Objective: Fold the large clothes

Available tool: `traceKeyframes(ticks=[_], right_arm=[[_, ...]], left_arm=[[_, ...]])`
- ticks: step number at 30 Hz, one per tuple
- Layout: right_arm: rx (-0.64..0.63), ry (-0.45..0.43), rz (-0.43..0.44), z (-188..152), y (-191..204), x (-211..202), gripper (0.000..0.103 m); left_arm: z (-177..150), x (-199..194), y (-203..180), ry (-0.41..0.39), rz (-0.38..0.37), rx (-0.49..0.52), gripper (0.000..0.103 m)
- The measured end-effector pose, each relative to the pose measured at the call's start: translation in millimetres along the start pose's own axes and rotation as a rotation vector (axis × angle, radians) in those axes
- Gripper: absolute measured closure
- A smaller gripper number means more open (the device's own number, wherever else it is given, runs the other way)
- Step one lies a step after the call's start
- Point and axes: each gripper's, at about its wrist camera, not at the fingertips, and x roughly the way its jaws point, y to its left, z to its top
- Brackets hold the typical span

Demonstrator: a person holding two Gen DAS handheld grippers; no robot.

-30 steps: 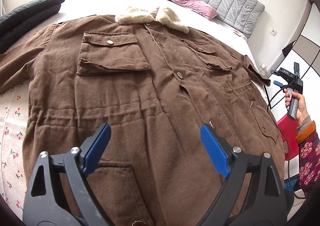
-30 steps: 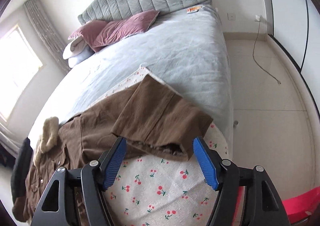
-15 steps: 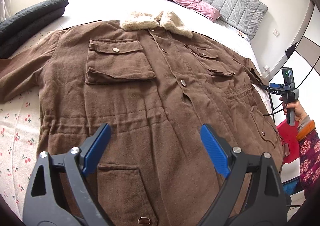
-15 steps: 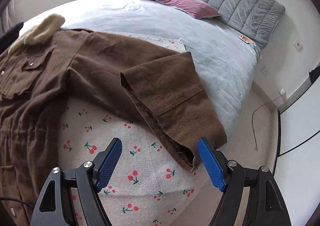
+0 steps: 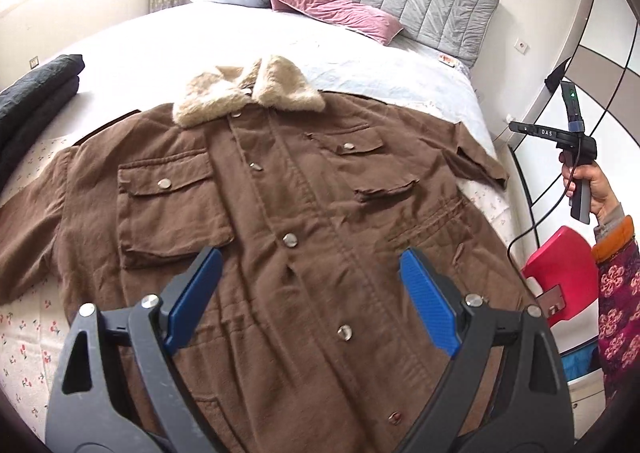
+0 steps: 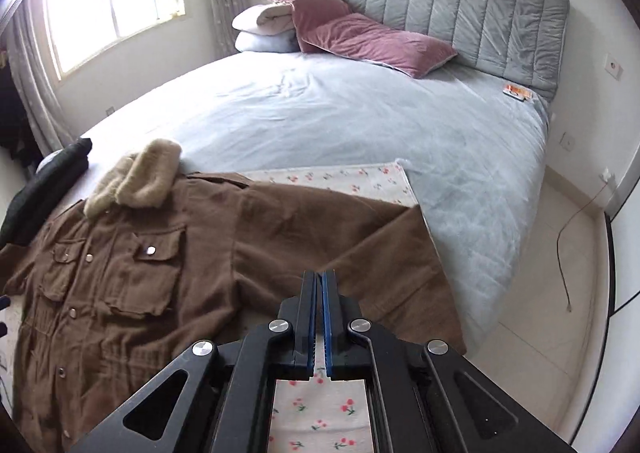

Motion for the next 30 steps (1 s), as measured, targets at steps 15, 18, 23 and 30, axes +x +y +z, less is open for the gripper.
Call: traceKeyframes(ticks=[15, 18, 23, 30], right_arm=[[-0.221, 0.33, -0.28, -77, -8, 121, 0.038], [-0.209, 0.344, -0.337, -84, -25, 135, 0.065], [-0.116, 0.314, -0.29, -64, -41, 112, 0.098], [0.042, 0.149, -0.047, -3, -22, 28, 0.099]], left_arm=[[-32, 12, -7, 0.044, 0.0, 0.044, 0.012], [-32, 24, -1, 0.077, 0.001, 0.014, 0.012], [-23, 29, -3, 0.064, -0.007, 0.032, 0.012], [-1, 36, -5, 0.041, -0.078, -0.016, 0.012]])
